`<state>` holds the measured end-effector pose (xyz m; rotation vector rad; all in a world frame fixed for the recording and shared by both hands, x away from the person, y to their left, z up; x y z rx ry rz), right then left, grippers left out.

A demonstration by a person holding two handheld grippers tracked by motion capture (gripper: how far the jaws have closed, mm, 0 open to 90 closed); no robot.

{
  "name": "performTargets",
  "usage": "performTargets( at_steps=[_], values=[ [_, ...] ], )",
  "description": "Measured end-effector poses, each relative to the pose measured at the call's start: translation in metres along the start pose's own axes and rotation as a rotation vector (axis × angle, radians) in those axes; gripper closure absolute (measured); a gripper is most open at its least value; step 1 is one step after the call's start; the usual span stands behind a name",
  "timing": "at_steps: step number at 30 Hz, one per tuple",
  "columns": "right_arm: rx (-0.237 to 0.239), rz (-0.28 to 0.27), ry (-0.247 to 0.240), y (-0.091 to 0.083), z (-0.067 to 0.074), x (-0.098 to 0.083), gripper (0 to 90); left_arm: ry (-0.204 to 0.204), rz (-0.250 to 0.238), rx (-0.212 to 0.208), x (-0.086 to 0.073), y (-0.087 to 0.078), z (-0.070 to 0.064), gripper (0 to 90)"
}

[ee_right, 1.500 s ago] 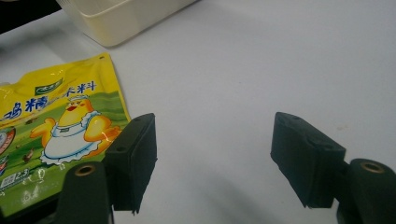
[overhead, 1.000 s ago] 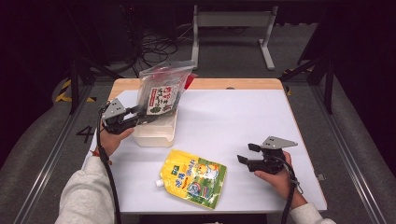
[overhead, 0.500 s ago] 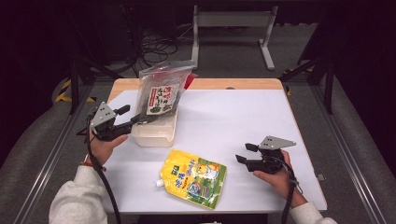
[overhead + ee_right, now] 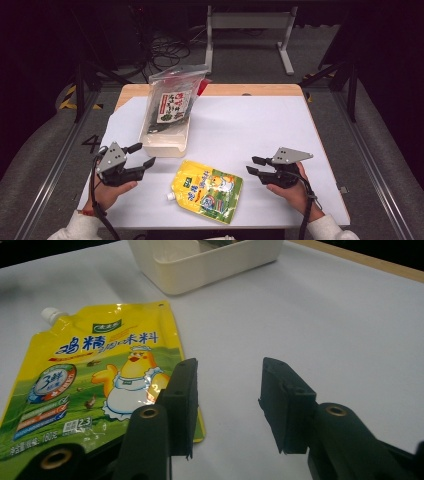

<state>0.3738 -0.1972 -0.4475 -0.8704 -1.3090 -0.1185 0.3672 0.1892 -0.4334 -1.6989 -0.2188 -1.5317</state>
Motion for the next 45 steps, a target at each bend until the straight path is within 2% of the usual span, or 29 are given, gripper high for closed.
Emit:
performTargets(
  at_steps=[3,7,8,10,11,12,14,15,18,20,23,27,28,35,38,40,41,45],
  values=[
    [0.032,0.018,-0.021,0.006,0.009,0.0,65.7,0.006,0.064,-0.044,-0.017,0.002,-0.017,30.7],
    [0.07,0.056,-0.058,0.016,0.021,-0.002,71.0,-0.039,0.132,-0.15,-0.041,0.004,-0.038,28.9],
    [0.078,0.066,-0.063,0.019,0.024,-0.003,71.1,-0.046,0.141,-0.173,-0.044,0.005,-0.043,29.1],
    [0.087,0.086,-0.075,0.024,0.028,-0.004,71.2,-0.038,0.192,-0.22,-0.051,0.007,-0.056,30.6],
    [0.09,0.093,-0.08,0.026,0.029,-0.005,71.7,-0.037,0.202,-0.239,-0.053,0.008,-0.06,33.1],
    [0.097,0.095,-0.081,0.027,0.03,-0.005,72.1,-0.028,0.22,-0.244,-0.054,0.009,-0.065,34.2],
    [0.117,0.106,-0.082,0.031,0.032,-0.006,76.1,-0.026,0.238,-0.279,-0.056,0.013,-0.069,37.3],
    [0.128,0.113,-0.089,0.032,0.034,-0.007,80.0,-0.018,0.255,-0.279,-0.057,0.015,-0.069,40.5],
    [0.155,0.128,-0.105,0.035,0.038,-0.008,84.2,-0.009,0.281,-0.293,-0.061,0.019,-0.071,44.7],
    [0.176,0.143,-0.123,0.039,0.044,-0.009,87.6,0.001,0.302,-0.287,-0.063,0.022,-0.071,46.3],
    [0.17,0.175,-0.162,0.044,0.049,-0.012,87.8,0.025,0.325,-0.266,-0.065,0.025,-0.071,48.7],
    [0.18,0.188,-0.167,0.046,0.05,-0.013,90.0,0.043,0.323,-0.22,-0.063,0.03,-0.068,57.0],
    [0.18,0.188,-0.167,0.046,0.05,-0.013,90.0,0.043,0.323,-0.22,-0.063,0.03,-0.068,55.8],
    [0.221,0.197,-0.146,0.046,0.053,-0.015,90.0,0.031,0.31,-0.121,-0.057,0.044,-0.055,49.6],
    [0.233,0.205,-0.133,0.046,0.053,-0.015,90.0,0.012,0.307,-0.075,-0.054,0.051,-0.047,48.3],
    [0.238,0.206,-0.129,0.046,0.053,-0.015,90.0,0.004,0.308,-0.069,-0.053,0.053,-0.045,48.2],
    [0.24,0.207,-0.13,0.046,0.054,-0.015,90.0,-0.011,0.305,-0.038,-0.051,0.058,-0.04,48.2],
    [0.25,0.221,-0.131,0.047,0.055,-0.014,90.0,-0.073,0.299,-0.034,-0.049,0.065,-0.034,48.3]
  ],
)
Point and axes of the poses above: each handheld gripper's, and its own axes: y roughly forward along the jaws, x roughly out of its top, z roughly to its left, the point moved 6 cm from there along y, roughly forward along the jaws, and after that the axes turned 1 degree about -x, right-handed, at the moved point
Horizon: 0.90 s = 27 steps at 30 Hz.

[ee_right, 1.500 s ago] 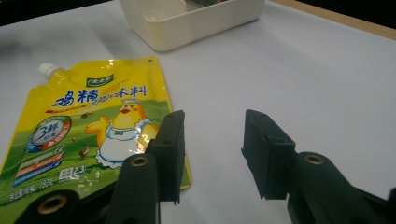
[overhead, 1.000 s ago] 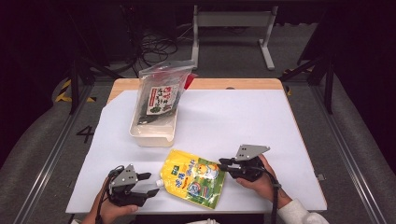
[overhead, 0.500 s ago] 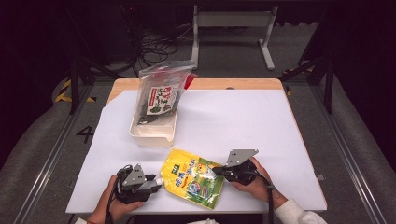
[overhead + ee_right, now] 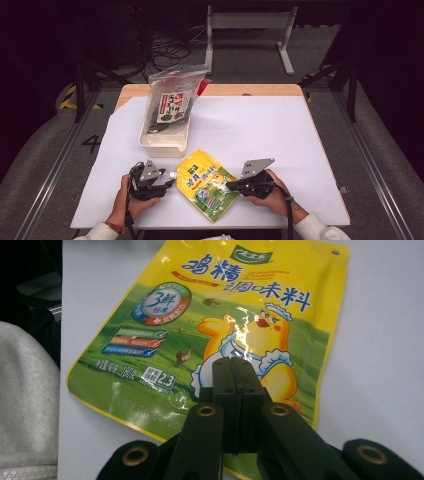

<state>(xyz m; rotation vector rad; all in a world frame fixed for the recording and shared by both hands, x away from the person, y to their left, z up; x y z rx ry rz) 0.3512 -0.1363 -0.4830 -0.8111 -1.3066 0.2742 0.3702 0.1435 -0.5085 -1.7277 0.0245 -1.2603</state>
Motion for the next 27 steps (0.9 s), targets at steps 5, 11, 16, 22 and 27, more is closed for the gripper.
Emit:
performTargets(
  at_steps=[5,11,16,22,27],
  values=[
    [-0.006,0.001,-0.015,0.0,0.001,0.0,90.0,-0.104,-0.039,-0.128,-0.007,-0.011,-0.004,47.7],
    [-0.006,-0.001,-0.018,0.0,0.001,0.0,90.0,-0.143,-0.03,-0.308,-0.012,-0.02,-0.025,42.0],
    [-0.017,0.01,-0.035,0.0,0.002,0.001,90.0,-0.14,-0.004,-0.363,-0.006,-0.01,-0.041,37.3],
    [-0.013,0.003,-0.028,0.0,0.002,0.0,90.0,-0.19,-0.003,-0.44,0.002,-0.001,-0.046,34.2],
    [-0.018,0.006,-0.035,0.001,0.002,0.0,90.0,-0.246,-0.015,-0.496,0.01,0.006,-0.049,29.3]
  ],
)
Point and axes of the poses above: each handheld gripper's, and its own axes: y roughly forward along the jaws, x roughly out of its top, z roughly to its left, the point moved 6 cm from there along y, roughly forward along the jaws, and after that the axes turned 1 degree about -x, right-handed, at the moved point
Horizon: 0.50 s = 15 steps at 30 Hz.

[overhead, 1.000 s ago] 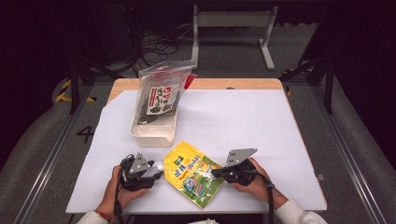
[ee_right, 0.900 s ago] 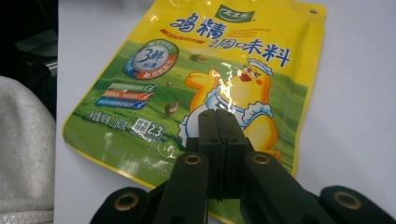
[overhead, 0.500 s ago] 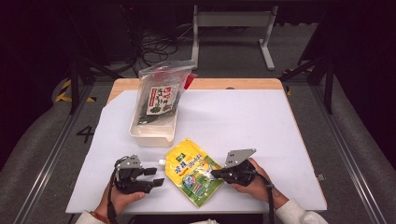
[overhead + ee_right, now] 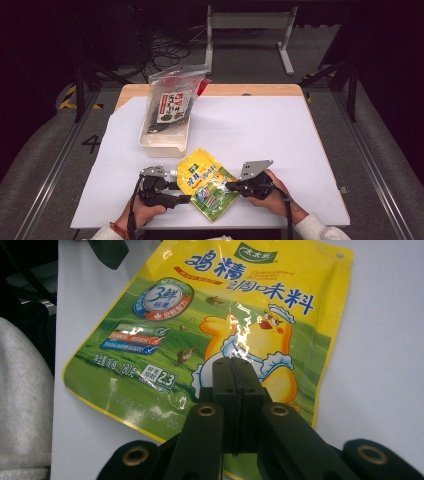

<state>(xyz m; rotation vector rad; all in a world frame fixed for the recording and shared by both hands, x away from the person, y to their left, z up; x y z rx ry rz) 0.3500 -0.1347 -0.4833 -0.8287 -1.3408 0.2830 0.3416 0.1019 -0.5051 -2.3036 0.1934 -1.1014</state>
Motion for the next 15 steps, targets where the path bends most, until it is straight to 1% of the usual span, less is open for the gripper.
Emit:
performTargets(
  at_steps=[1,4,7,9,10,12,13,14,15],
  values=[
    [0.002,-0.001,0.005,0.0,0.0,0.0,90.0,-0.011,-0.012,-0.01,0.002,0.003,0.0,28.7],
    [0.002,0.002,0.002,0.001,0.0,0.0,90.0,-0.019,-0.044,-0.005,0.009,0.013,-0.001,27.7],
    [-0.001,0.009,-0.01,0.001,0.001,0.0,90.0,-0.007,-0.042,0.017,0.016,0.025,-0.005,28.8],
    [0.001,0.007,-0.009,0.001,0.001,0.0,90.0,-0.006,-0.046,0.037,0.02,0.03,-0.006,32.8],
    [0.001,0.007,-0.007,0.001,0.001,-0.001,90.0,-0.005,-0.042,0.044,0.021,0.032,-0.006,36.6],
    [0.001,0.005,-0.008,0.001,0.001,-0.001,90.0,-0.009,-0.044,0.04,0.022,0.034,-0.006,41.2],
    [-0.004,0.004,-0.013,0.001,0.002,-0.001,90.0,-0.007,-0.044,0.051,0.026,0.039,-0.007,44.9],
    [-0.004,0.004,-0.013,0.001,0.002,-0.001,90.0,-0.007,-0.044,0.051,0.026,0.039,-0.007,47.0],
    [-0.006,0.003,-0.013,0.001,0.002,-0.001,90.0,0.008,-0.042,0.061,0.027,0.041,-0.009,49.7]
  ],
)
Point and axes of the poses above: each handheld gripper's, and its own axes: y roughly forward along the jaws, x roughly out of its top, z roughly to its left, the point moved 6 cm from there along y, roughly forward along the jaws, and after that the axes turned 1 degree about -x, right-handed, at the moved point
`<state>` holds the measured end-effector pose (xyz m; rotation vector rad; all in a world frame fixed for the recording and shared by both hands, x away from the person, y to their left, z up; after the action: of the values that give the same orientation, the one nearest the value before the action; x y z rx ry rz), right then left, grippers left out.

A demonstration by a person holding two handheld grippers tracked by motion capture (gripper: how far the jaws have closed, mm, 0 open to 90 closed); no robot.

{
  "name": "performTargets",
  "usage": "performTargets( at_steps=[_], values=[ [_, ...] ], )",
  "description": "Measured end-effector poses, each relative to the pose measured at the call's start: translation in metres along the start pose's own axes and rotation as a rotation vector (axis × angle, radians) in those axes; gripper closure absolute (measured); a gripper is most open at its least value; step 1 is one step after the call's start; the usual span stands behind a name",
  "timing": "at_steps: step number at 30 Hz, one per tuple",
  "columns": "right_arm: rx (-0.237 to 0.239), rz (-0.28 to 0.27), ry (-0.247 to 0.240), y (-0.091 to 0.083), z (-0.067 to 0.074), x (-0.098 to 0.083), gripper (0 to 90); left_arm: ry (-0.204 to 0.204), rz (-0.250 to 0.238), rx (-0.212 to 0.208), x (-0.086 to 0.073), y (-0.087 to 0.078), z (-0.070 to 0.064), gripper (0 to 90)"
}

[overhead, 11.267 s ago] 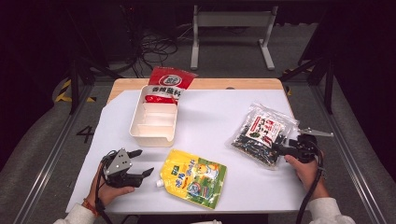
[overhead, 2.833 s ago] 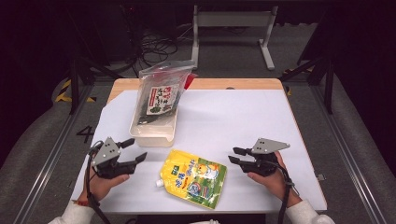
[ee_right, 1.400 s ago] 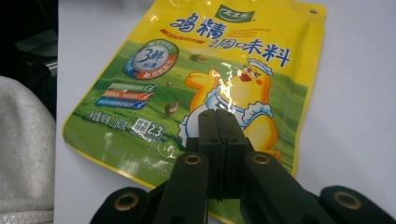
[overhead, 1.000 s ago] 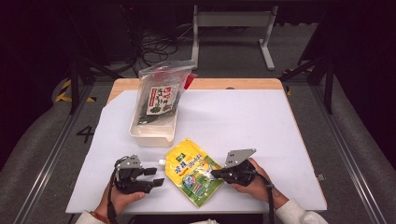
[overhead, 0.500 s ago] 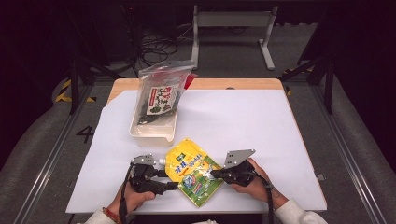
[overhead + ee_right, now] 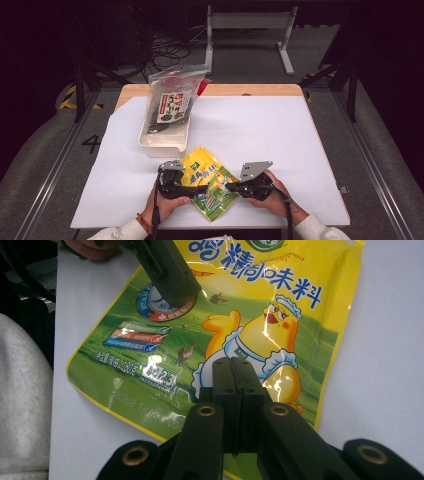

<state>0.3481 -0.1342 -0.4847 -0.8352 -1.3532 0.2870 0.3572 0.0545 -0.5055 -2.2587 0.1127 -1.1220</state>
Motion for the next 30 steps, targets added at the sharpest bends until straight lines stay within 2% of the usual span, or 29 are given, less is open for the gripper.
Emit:
performTargets(
  at_steps=[1,4,8,12,14,15,16,18,20,21,22,24,27,30],
  values=[
    [-0.002,-0.002,-0.002,0.0,0.0,0.0,90.0,0.017,-0.008,0.007,0.001,0.0,-0.001,54.3],
    [-0.004,-0.004,-0.004,0.0,0.001,0.0,90.0,0.034,-0.026,0.01,0.003,-0.001,-0.002,68.9],
    [-0.013,-0.013,-0.022,-0.003,0.004,0.001,85.5,0.1,-0.035,0.022,0.004,-0.004,-0.006,75.7],
    [-0.019,-0.05,-0.012,-0.009,0.005,0.004,79.6,0.172,-0.058,0.014,0.008,-0.01,-0.014,78.9],
    [-0.02,-0.065,-0.008,-0.011,0.005,0.005,77.5,0.185,-0.062,0.013,0.009,-0.012,-0.015,79.8],
    [-0.019,-0.078,-0.003,-0.012,0.005,0.007,76.0,0.221,-0.072,0.014,0.012,-0.016,-0.019,79.8],
    [-0.031,-0.117,0.0,-0.018,0.004,0.01,72.2,0.234,-0.082,0.012,0.013,-0.019,-0.021,80.9],
    [-0.044,-0.145,0.007,-0.022,0.003,0.013,67.7,0.279,-0.105,0.011,0.017,-0.028,-0.025,81.9],
    [-0.059,-0.177,0.019,-0.028,0.0,0.015,66.0,0.305,-0.123,0.0,0.02,-0.035,-0.028,84.4],
    [-0.059,-0.177,0.019,-0.028,0.0,0.015,66.0,0.305,-0.123,0.0,0.02,-0.035,-0.028,85.4],
    [-0.073,-0.202,0.034,-0.034,-0.003,0.016,62.2,0.334,-0.131,0.005,0.022,-0.04,-0.03,85.6],
    [-0.078,-0.212,0.045,-0.036,-0.005,0.016,60.8,0.346,-0.137,0.011,0.024,-0.042,-0.03,85.8],
    [-0.111,-0.218,0.071,-0.041,-0.012,0.015,51.6,0.372,-0.141,0.008,0.026,-0.047,-0.031,86.6],
    [-0.144,-0.215,0.107,-0.046,-0.021,0.009,46.5,0.4,-0.152,0.024,0.029,-0.053,-0.031,87.5]
  ],
)
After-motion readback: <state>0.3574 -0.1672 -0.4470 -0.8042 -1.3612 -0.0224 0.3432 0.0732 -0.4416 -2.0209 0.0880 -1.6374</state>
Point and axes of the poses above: each handheld gripper's, and its own axes: y roughly forward along the jaws, x roughly out of its top, z roughly to its left, the point moved 6 cm from there along y, roughly forward along the jaws, and after that the axes turned 1 degree about -x, right-handed, at the moved point
